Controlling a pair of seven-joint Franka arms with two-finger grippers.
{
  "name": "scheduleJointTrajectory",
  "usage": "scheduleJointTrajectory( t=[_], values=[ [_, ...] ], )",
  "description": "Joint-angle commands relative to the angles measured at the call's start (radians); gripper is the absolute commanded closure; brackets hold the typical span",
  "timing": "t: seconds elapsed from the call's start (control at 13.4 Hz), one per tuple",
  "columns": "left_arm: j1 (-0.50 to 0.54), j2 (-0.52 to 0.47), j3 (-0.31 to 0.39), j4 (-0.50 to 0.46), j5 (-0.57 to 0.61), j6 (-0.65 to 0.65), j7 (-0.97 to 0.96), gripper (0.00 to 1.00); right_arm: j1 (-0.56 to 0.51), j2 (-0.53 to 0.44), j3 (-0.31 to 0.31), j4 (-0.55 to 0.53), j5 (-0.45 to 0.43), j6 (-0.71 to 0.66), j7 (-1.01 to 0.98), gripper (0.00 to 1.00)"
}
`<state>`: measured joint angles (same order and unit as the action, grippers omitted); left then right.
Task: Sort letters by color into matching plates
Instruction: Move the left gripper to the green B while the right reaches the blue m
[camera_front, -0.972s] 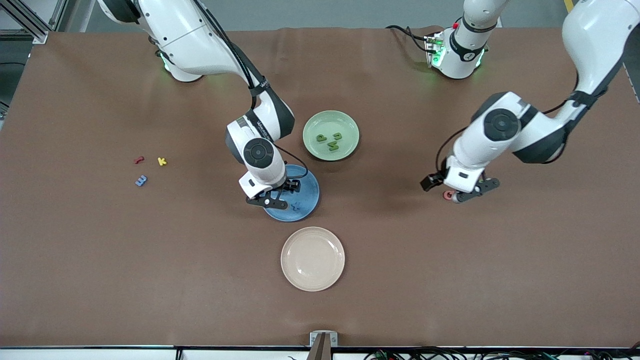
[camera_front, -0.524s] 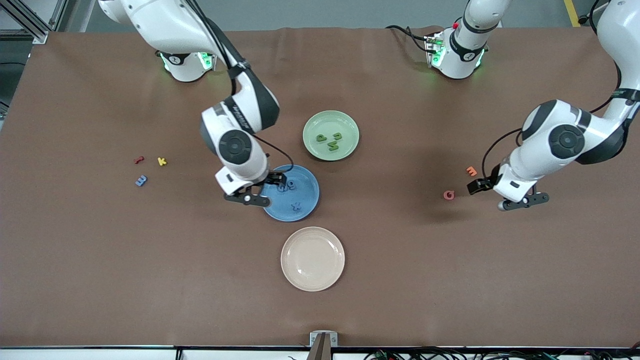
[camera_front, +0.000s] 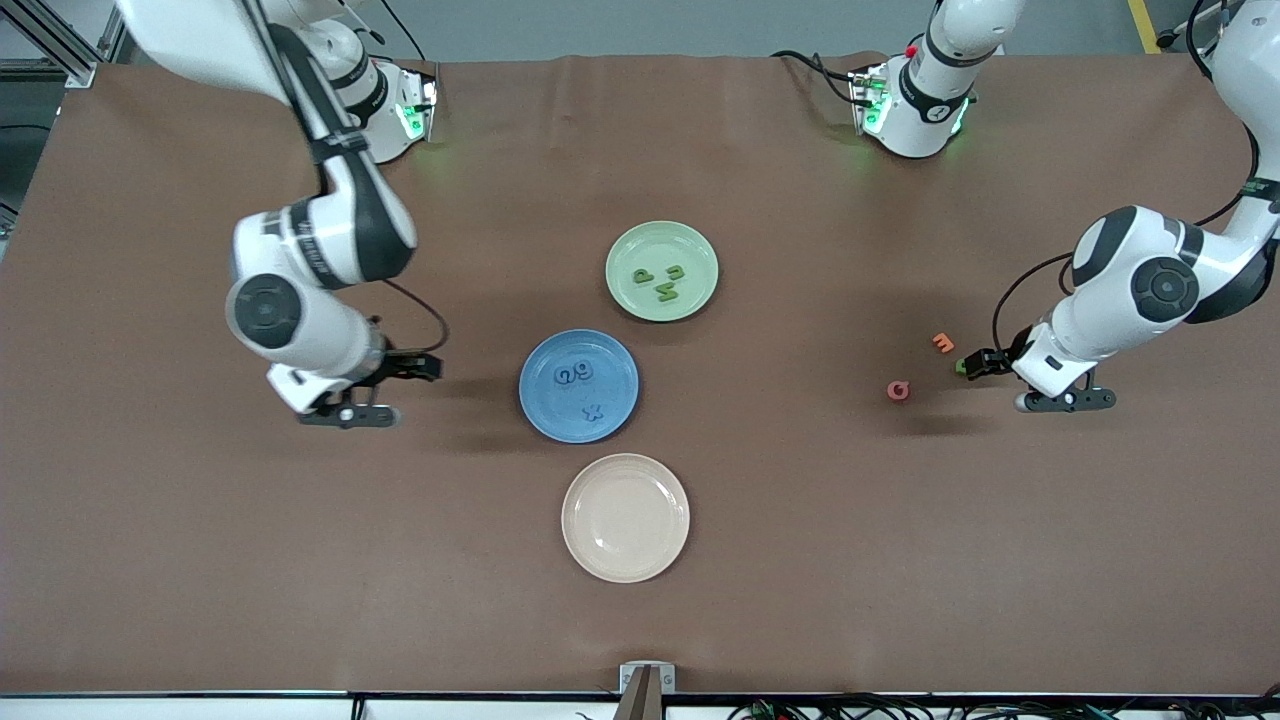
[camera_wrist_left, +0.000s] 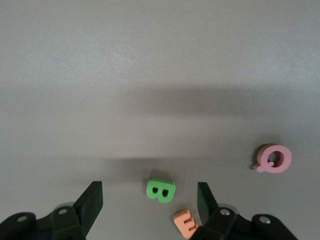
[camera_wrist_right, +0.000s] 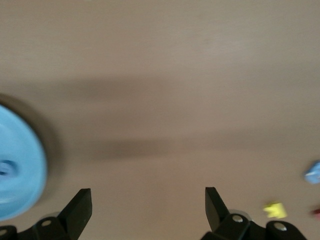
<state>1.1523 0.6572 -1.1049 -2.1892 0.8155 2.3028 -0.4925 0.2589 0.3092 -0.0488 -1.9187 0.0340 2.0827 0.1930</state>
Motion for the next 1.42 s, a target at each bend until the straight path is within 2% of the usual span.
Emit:
scheduleJointTrajectory(
  t=[0.0,0.3,0.45,0.82,1.35],
  values=[
    [0.006,0.010,0.037,-0.047,0.124,0.087,0.008,0.20,-0.163,-0.042,0.023,-0.068,-0.009,0.034,-0.214,0.00],
    [0.006,0.016,0.051,-0.067,0.154,0.099,0.006,0.22,-0.377,-0.016,0.024,-0.152,-0.008,0.232,-0.534,0.00],
    [0.006,0.024,0.051,-0.070,0.156,0.101,0.008,0.24,-0.421,-0.013,0.024,-0.190,-0.008,0.267,-0.598,0.00],
    [0.004,0.039,0.053,-0.084,0.156,0.101,0.046,0.29,-0.432,-0.009,0.024,-0.348,-0.008,0.470,-0.612,0.00],
    [0.001,0.073,0.069,-0.078,0.157,0.104,0.060,0.35,-0.446,0.050,0.023,-0.381,-0.008,0.525,-0.612,0.00]
  ],
)
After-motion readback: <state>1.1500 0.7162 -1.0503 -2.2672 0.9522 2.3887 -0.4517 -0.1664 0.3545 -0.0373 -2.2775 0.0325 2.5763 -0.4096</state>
